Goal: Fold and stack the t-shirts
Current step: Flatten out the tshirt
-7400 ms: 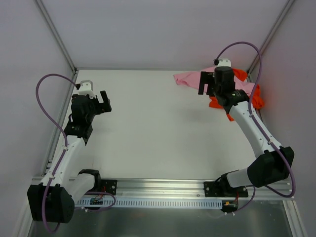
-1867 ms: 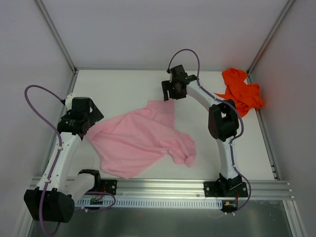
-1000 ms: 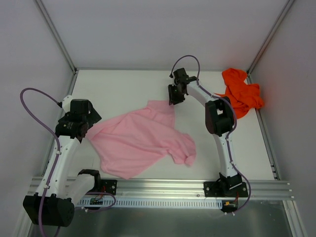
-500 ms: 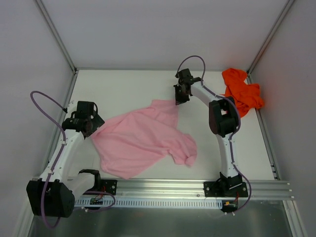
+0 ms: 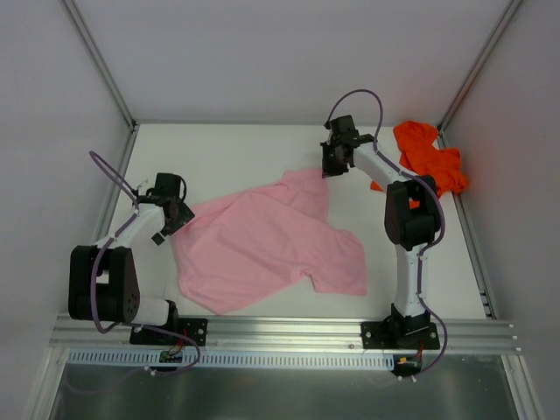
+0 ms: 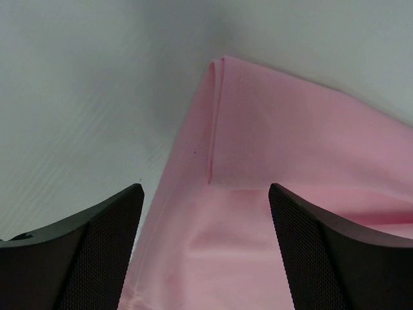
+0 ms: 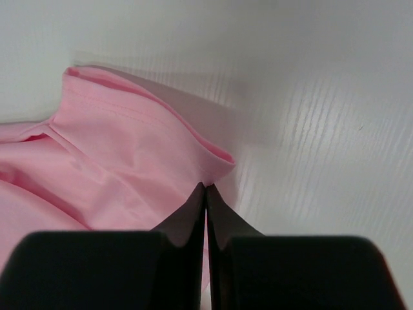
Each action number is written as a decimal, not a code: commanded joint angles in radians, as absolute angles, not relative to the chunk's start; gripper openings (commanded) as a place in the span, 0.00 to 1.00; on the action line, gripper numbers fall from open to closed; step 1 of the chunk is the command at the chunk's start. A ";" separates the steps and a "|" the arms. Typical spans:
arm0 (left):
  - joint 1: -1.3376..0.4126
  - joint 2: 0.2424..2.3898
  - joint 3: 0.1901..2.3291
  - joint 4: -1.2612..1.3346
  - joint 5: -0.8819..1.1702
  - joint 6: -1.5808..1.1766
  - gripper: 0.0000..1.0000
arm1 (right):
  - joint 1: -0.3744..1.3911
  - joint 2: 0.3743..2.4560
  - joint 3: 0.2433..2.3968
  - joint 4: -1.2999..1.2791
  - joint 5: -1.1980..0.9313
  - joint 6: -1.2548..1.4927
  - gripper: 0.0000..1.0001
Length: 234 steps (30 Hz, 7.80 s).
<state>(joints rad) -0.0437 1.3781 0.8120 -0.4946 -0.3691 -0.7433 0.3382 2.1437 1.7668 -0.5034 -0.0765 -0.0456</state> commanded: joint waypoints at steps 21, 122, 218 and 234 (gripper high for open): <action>-0.031 1.487 0.884 -0.416 -0.328 -0.745 0.65 | 0.344 2.102 1.750 -0.476 -0.078 -0.058 0.01; -0.031 1.973 2.611 -0.263 0.089 -0.394 0.00 | 0.301 2.106 2.706 -0.108 -0.024 -0.314 0.01; 0.308 1.878 1.305 -0.383 -0.138 -0.480 0.66 | 0.413 2.230 2.065 -0.439 -0.118 -0.114 0.96; 0.308 1.894 1.244 -0.379 -0.132 -0.476 0.61 | 0.410 2.299 2.102 -0.454 -0.115 -0.054 0.96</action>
<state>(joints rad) 0.3027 1.8942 1.2556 -0.3798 -0.1310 -0.4774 0.4137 2.2868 2.0495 -0.4614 -0.1165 -0.0780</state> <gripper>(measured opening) 0.600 0.967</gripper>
